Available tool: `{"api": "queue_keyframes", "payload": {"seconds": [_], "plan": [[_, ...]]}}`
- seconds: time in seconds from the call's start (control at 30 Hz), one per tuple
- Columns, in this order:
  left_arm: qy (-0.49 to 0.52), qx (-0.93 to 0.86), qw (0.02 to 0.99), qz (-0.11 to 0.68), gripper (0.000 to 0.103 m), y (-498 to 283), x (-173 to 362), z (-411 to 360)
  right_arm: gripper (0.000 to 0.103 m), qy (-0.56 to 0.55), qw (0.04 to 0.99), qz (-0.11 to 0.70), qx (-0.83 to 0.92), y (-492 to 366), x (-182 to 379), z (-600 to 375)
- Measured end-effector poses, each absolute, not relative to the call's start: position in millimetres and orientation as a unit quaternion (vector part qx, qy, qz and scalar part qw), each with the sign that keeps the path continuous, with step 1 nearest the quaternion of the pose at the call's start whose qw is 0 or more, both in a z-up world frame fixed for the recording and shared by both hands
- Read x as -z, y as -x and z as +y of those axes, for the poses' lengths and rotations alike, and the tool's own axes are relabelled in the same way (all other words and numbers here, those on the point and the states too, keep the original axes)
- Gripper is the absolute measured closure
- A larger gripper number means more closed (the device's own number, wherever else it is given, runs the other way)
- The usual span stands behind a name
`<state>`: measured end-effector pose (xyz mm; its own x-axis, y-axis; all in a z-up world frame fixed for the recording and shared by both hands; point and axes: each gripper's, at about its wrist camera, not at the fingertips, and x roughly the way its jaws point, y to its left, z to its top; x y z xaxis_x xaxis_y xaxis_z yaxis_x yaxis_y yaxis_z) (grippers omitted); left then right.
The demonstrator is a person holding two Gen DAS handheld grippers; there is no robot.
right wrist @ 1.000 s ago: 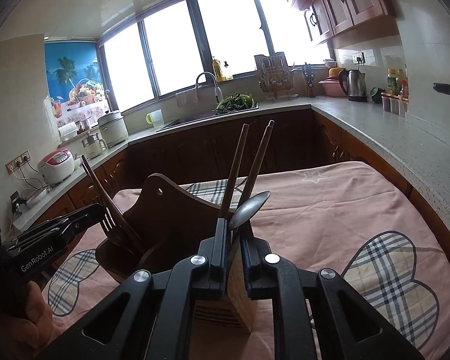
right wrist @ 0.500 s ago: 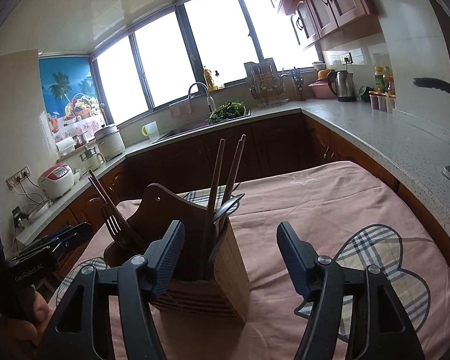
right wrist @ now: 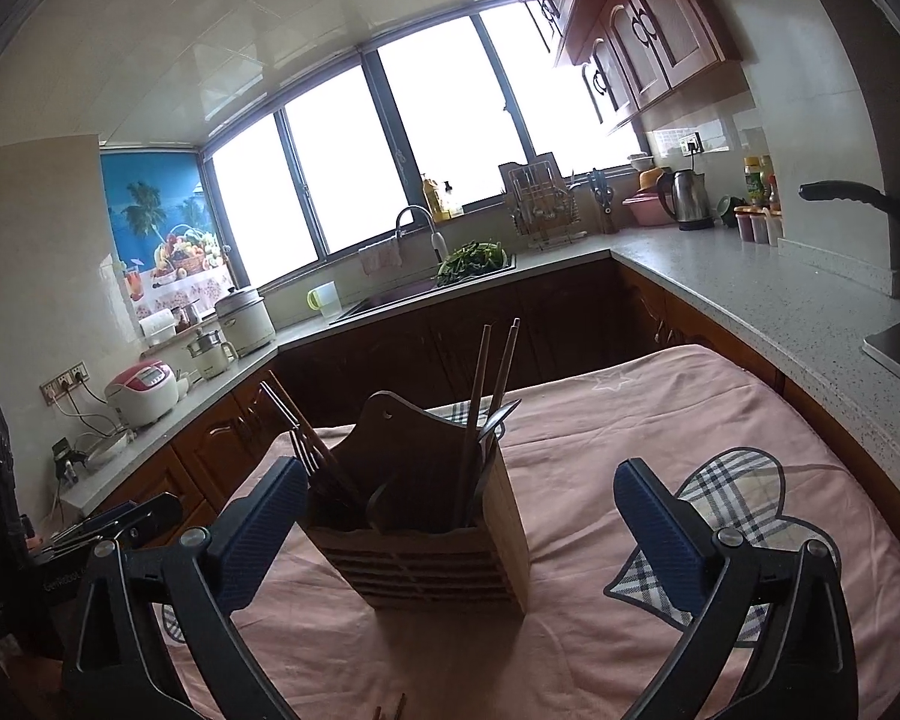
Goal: Organize utensils
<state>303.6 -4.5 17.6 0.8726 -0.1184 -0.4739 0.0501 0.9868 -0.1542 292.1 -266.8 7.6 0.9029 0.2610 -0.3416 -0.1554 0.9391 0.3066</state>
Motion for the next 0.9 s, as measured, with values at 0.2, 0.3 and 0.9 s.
{"api": "queue_keyframes", "payload": {"seconds": [0.2, 0.3, 0.9], "plan": [[0.052, 0.028, 0.964, 0.258, 0.0, -271.9, -18.6, -3.8, 0.0, -0.145, 0.963, 0.182, -0.134, -256.9, -15.2, -258.9], [0.055, 0.027, 0.963, 0.261, 0.0, -256.8, -18.3, -1.3, 0.0, -0.152, 0.962, 0.18, -0.14, -240.0, -16.6, -257.6], [0.066, 0.037, 0.968, 0.238, 0.0, -163.3, -18.1, 6.8, 0.0, -0.136, 0.964, 0.165, -0.157, -151.0, -16.8, -245.4]]}}
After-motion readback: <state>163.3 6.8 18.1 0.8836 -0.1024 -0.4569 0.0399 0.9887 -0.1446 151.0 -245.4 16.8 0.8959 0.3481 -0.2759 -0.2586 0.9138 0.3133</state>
